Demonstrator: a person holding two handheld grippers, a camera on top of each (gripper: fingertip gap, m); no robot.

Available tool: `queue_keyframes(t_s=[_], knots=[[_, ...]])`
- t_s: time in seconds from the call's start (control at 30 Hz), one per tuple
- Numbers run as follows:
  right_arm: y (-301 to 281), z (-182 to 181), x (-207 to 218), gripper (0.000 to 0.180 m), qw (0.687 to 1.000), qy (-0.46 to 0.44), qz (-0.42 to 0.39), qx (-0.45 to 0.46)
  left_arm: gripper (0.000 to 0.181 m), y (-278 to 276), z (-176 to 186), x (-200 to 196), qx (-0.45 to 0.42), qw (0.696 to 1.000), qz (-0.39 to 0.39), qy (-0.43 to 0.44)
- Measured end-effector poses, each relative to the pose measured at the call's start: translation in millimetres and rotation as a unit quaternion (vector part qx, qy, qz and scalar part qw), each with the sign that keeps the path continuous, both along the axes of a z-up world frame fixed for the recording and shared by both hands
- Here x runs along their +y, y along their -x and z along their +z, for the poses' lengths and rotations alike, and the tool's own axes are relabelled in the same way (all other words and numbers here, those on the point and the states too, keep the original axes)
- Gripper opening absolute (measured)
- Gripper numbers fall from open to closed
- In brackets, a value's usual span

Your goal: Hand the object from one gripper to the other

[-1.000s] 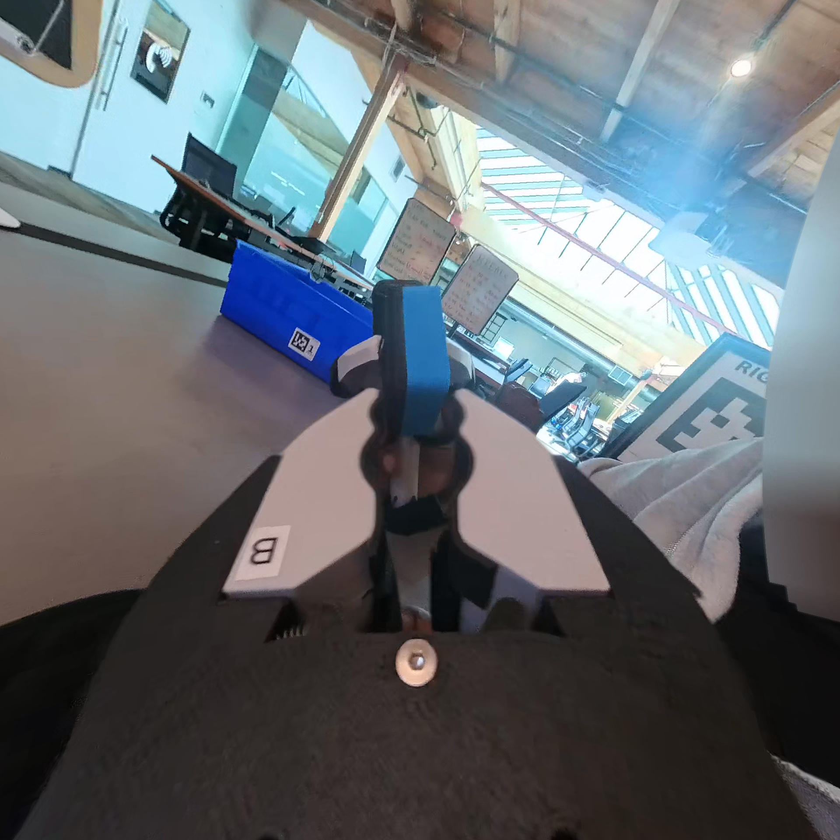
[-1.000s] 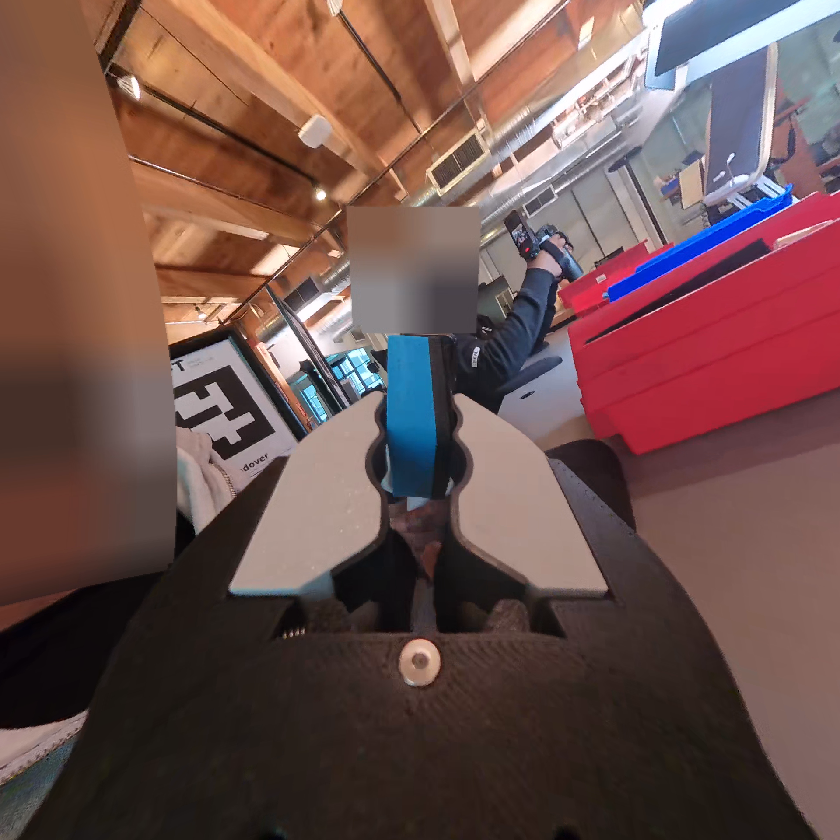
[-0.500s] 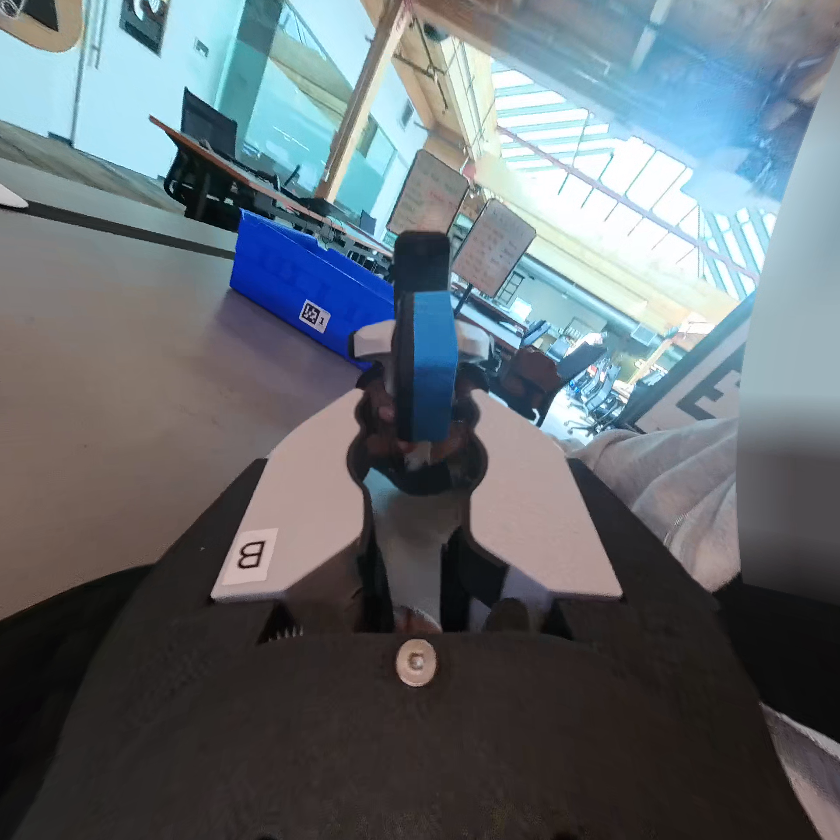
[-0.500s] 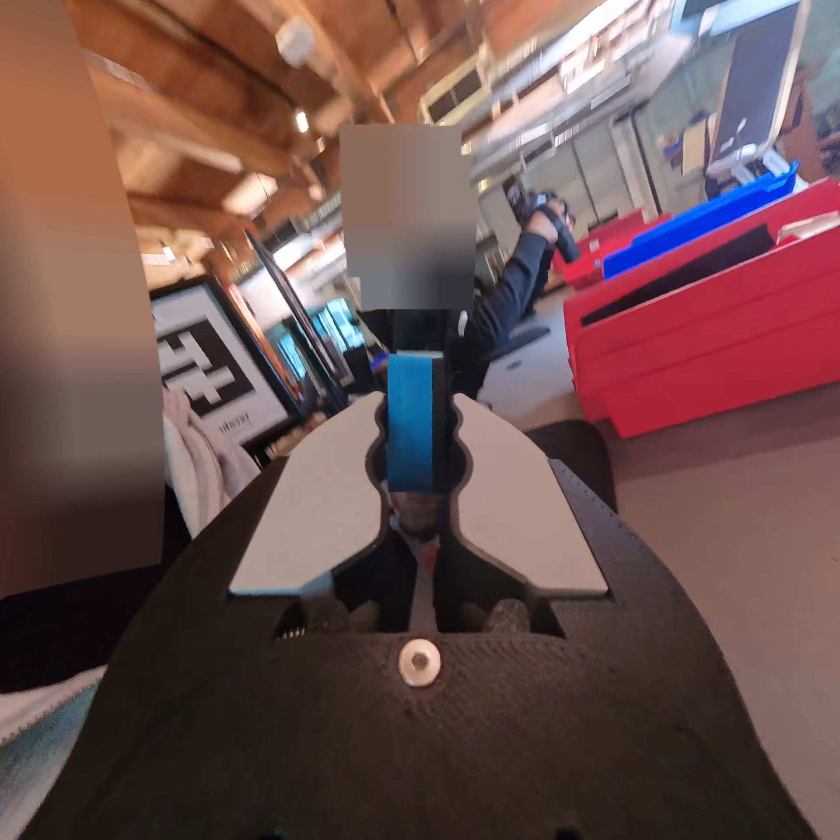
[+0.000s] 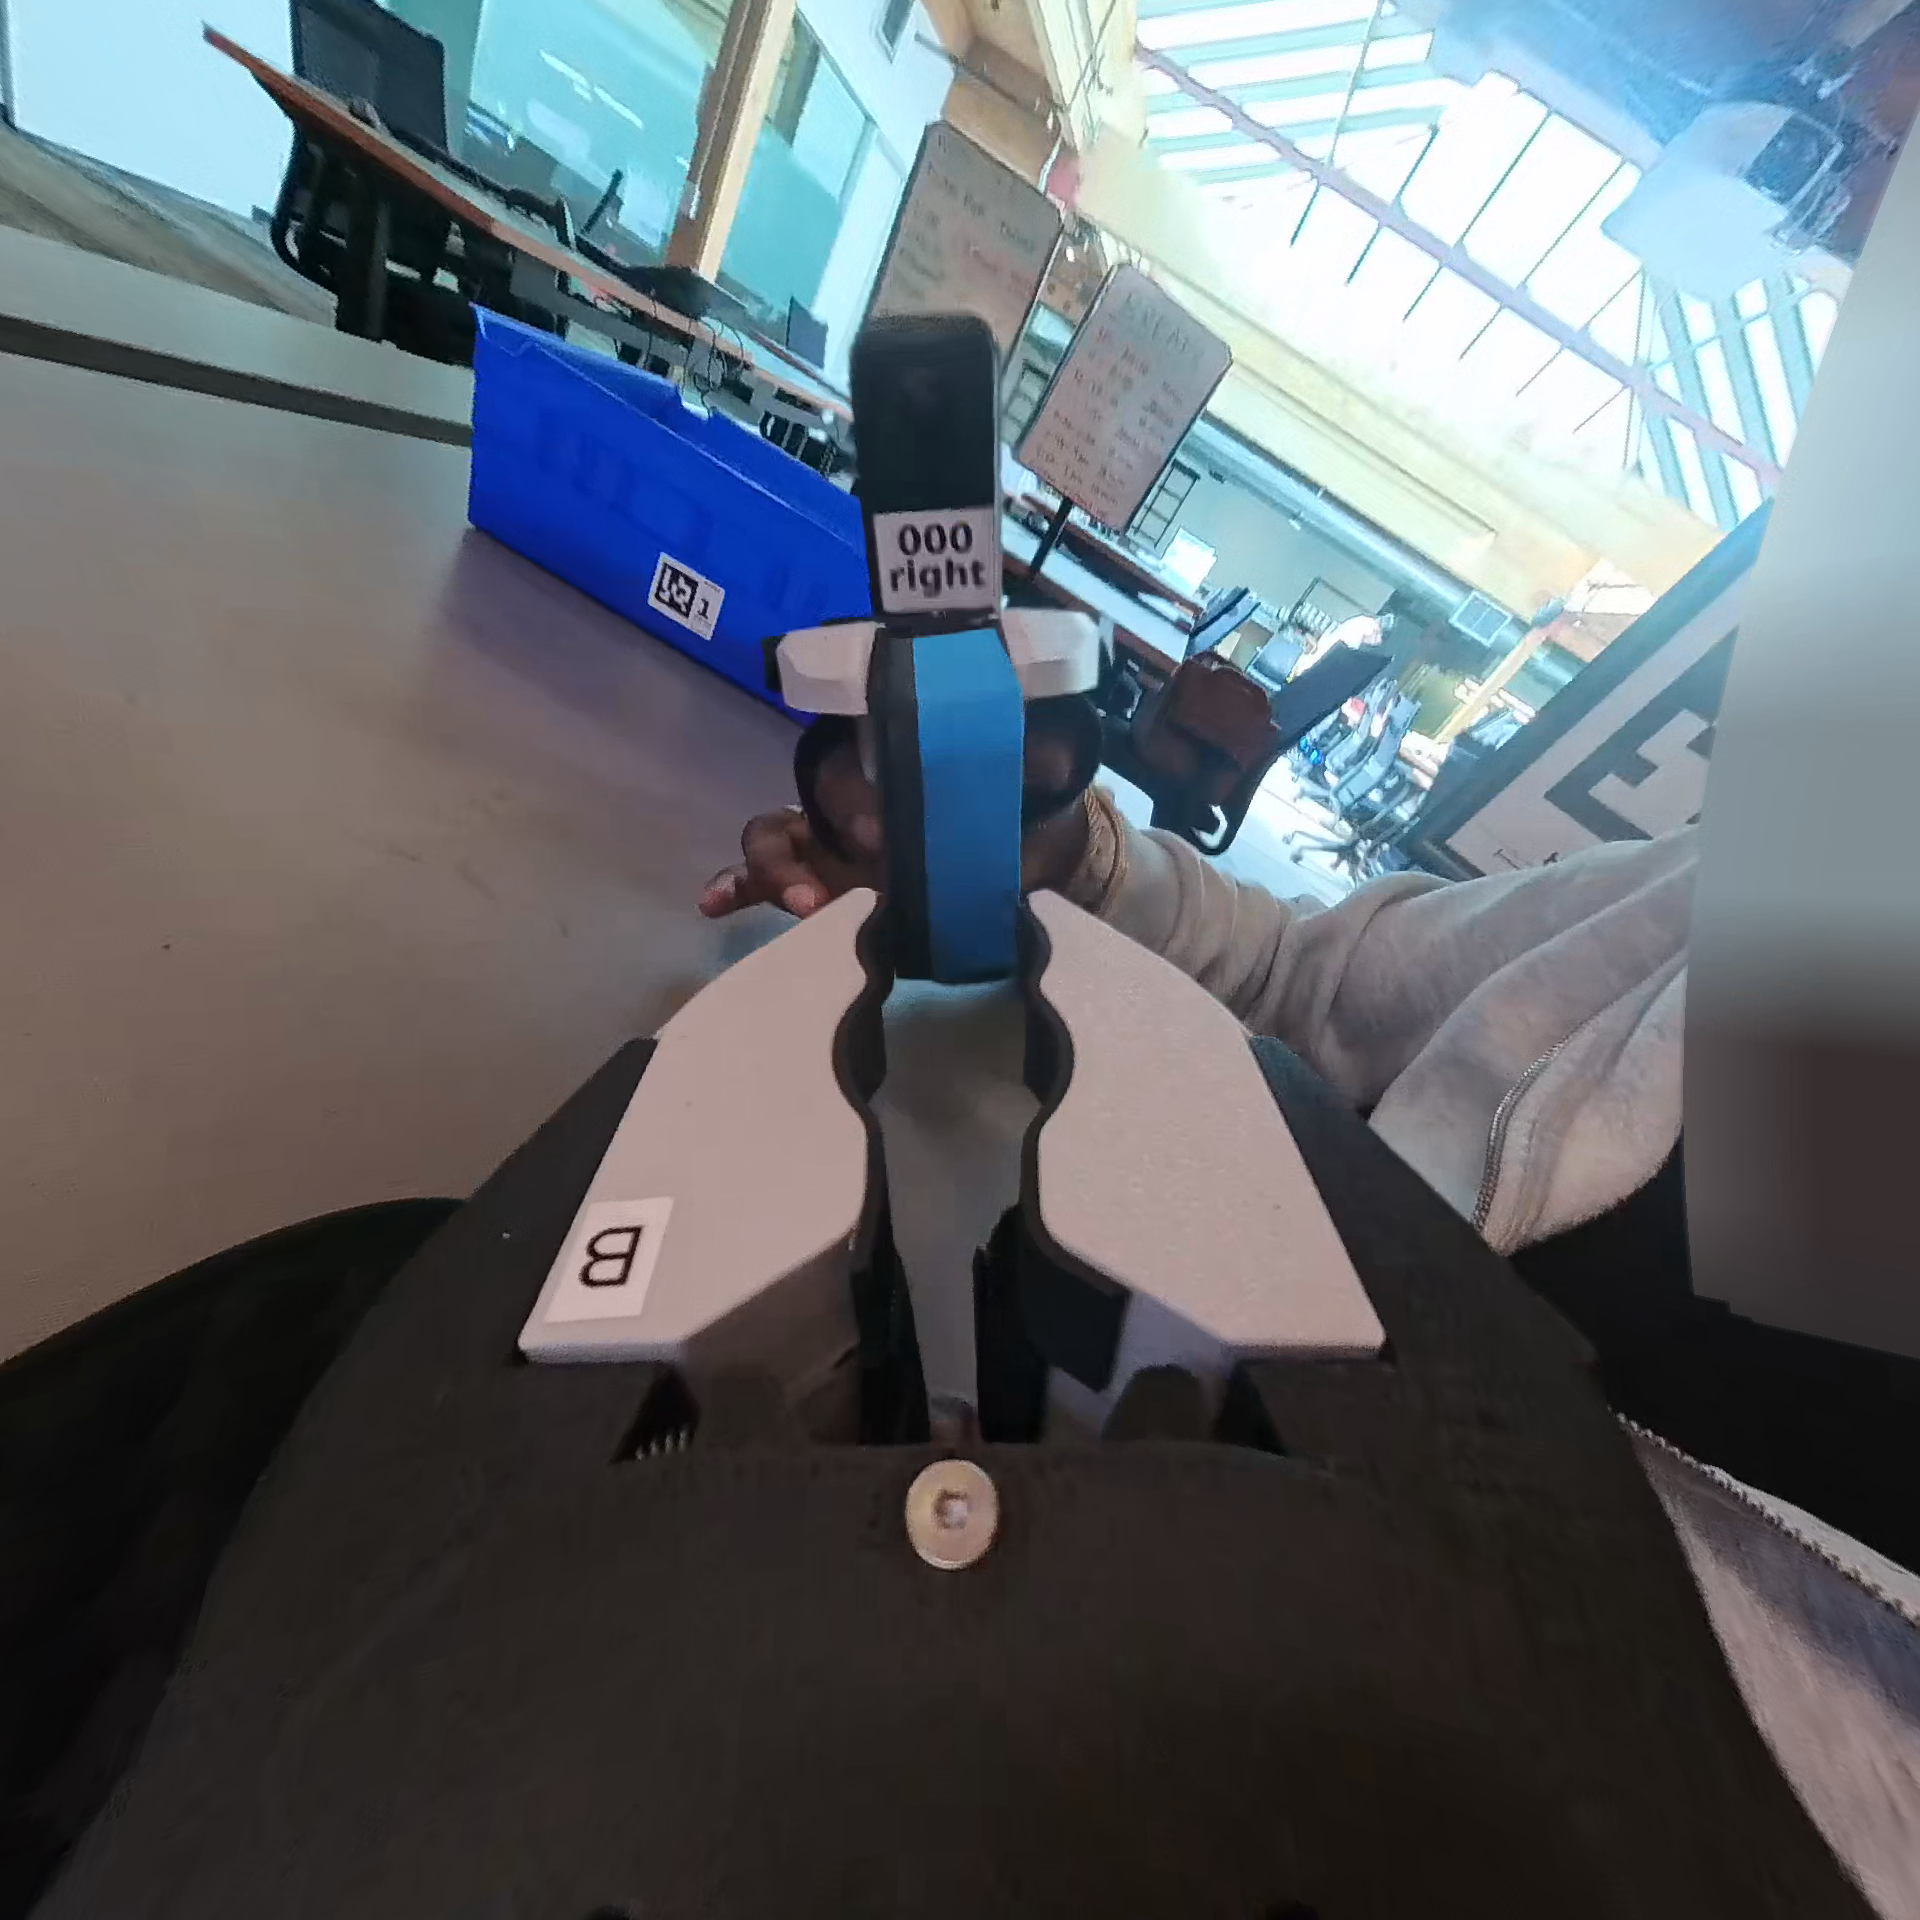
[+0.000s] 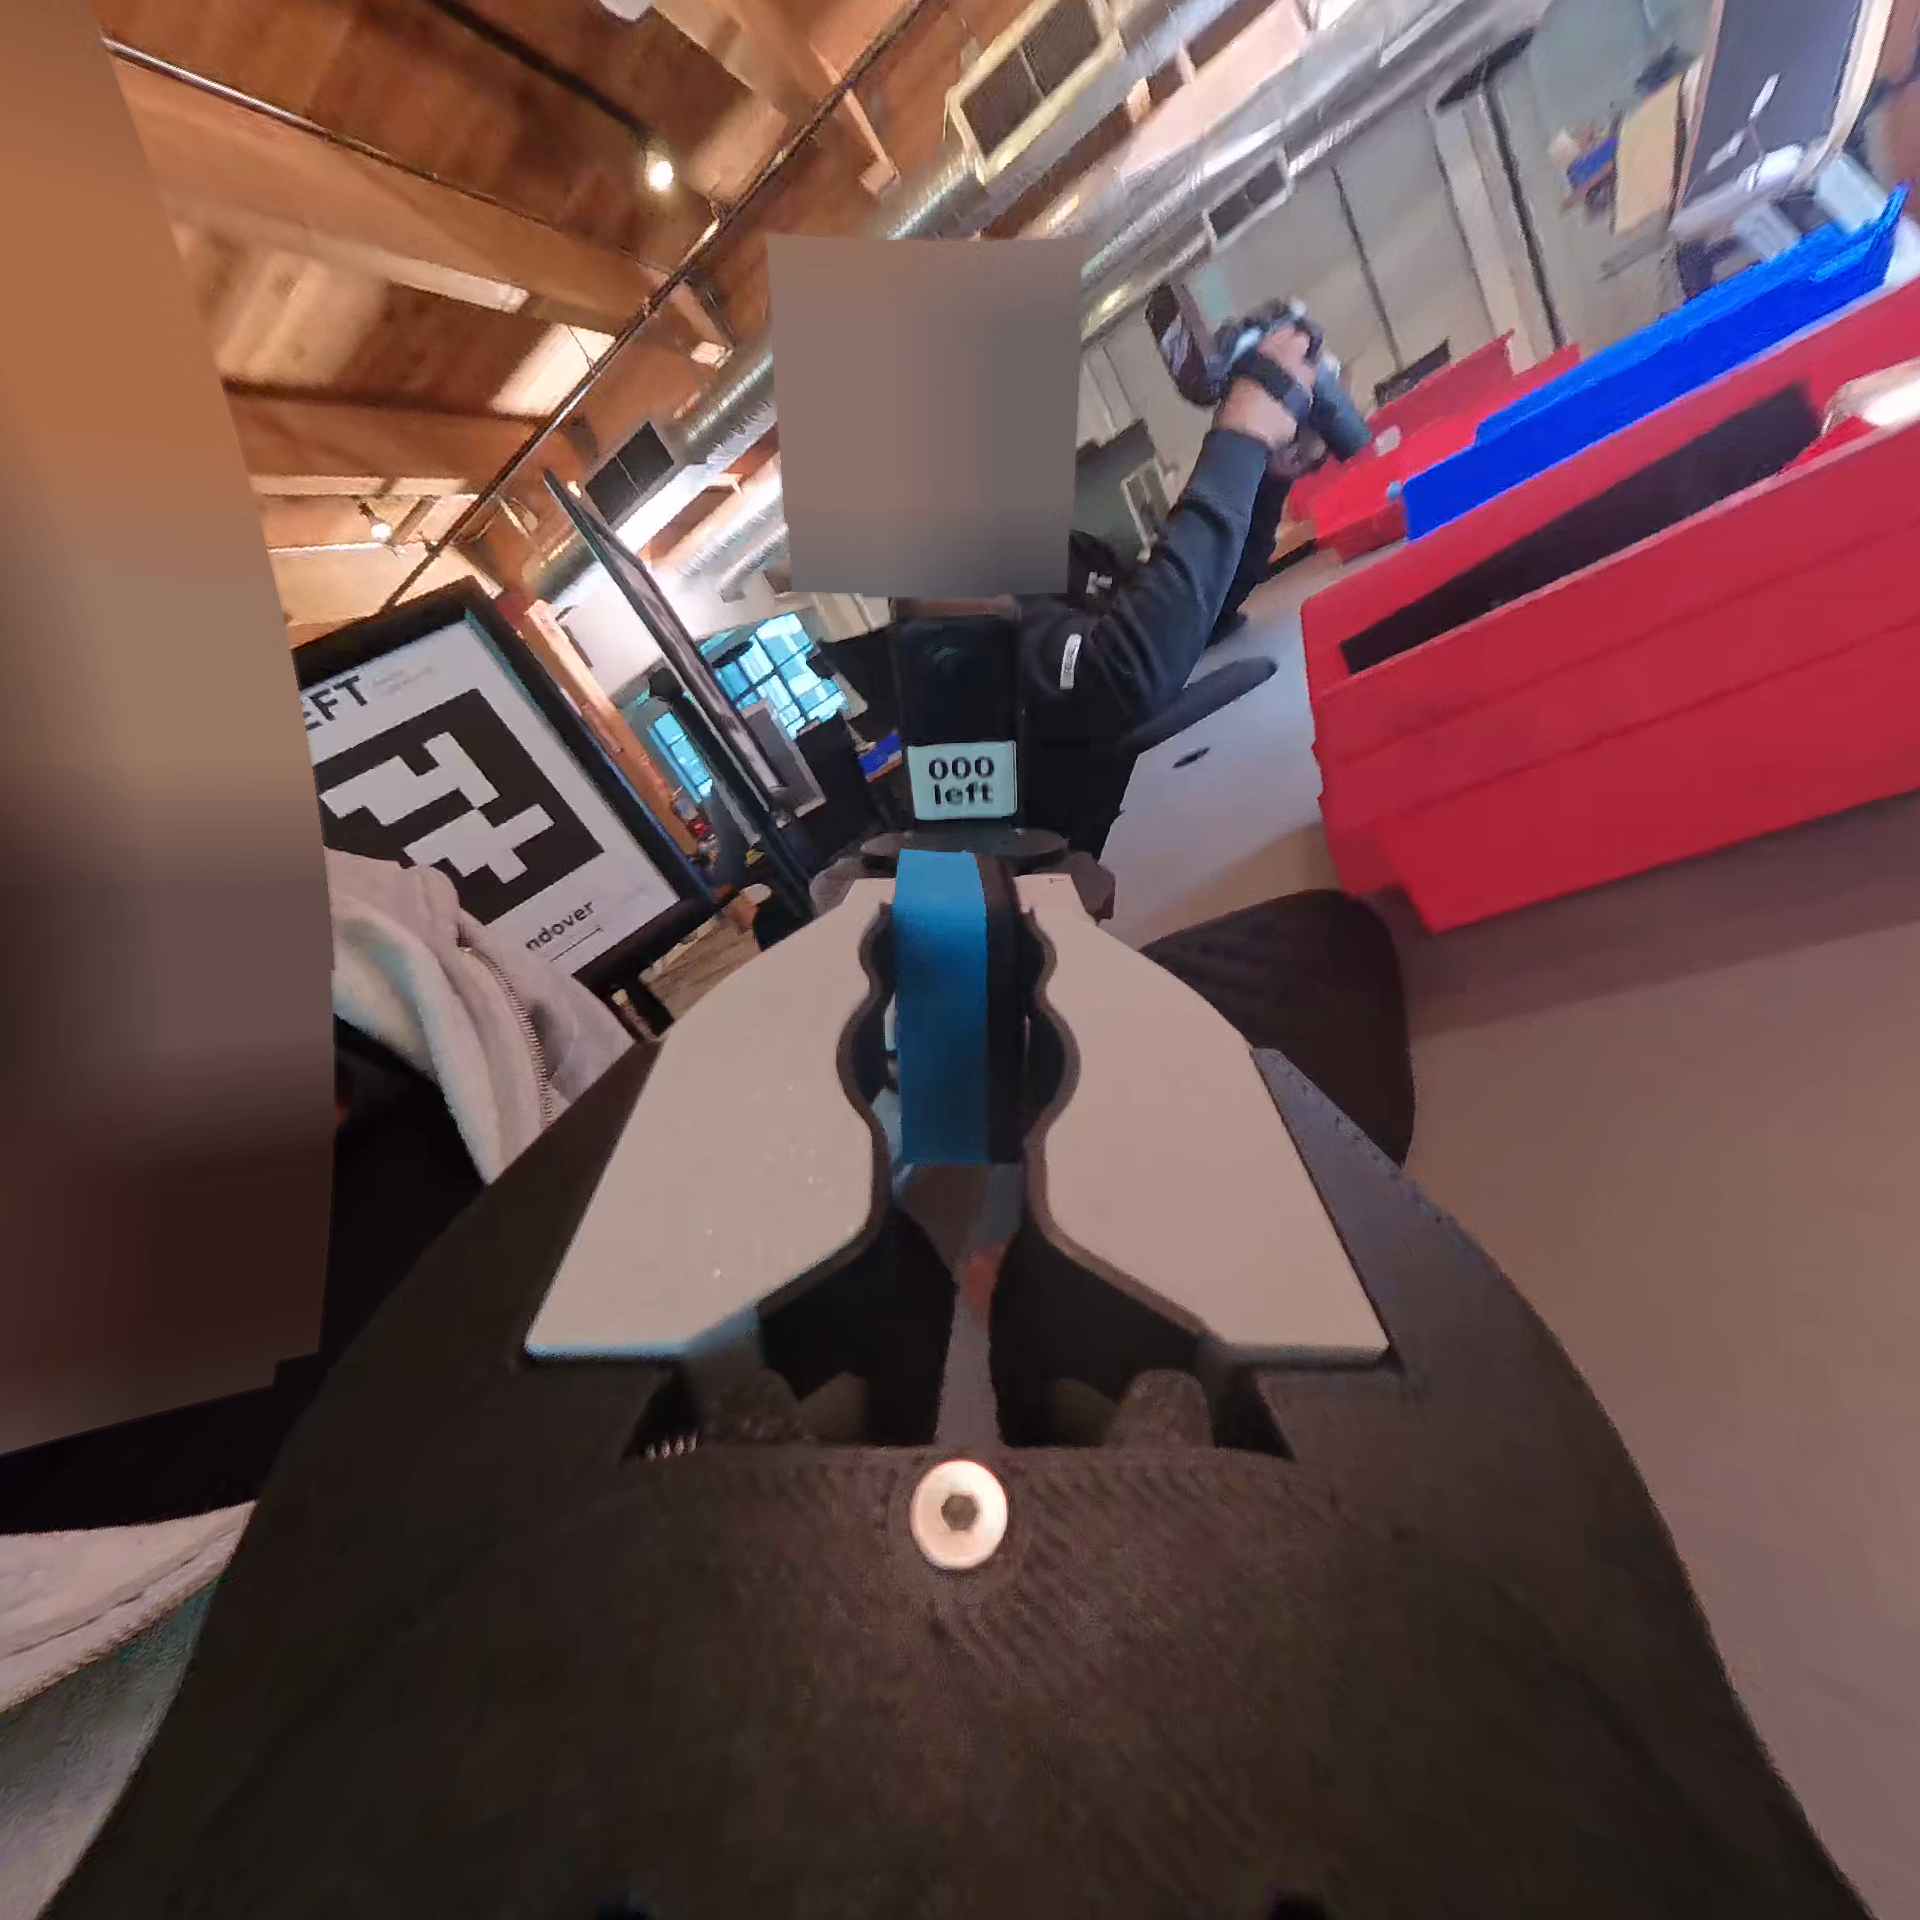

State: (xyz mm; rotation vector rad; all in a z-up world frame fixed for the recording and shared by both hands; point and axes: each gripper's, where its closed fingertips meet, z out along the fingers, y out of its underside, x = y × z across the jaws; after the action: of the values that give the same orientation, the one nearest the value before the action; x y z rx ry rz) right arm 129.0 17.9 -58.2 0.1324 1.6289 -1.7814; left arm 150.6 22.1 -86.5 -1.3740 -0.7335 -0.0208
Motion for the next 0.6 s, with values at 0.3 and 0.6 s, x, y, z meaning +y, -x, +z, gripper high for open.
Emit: queue_keyframes(t_s=[0.3, 0.6], knots=[[16, 24, 8, 0.022, 0.984, 0.144, -0.066, -0.078, 0.020, 13, 20, 5, 0.045, 0.993, 0.059, -0.091], [8, 7, 4, 0.021, 0.999, 0.020, -0.008, -0.025, 0.017, 4, 13, -9, 0.023, 0.998, 0.023, -0.053]])
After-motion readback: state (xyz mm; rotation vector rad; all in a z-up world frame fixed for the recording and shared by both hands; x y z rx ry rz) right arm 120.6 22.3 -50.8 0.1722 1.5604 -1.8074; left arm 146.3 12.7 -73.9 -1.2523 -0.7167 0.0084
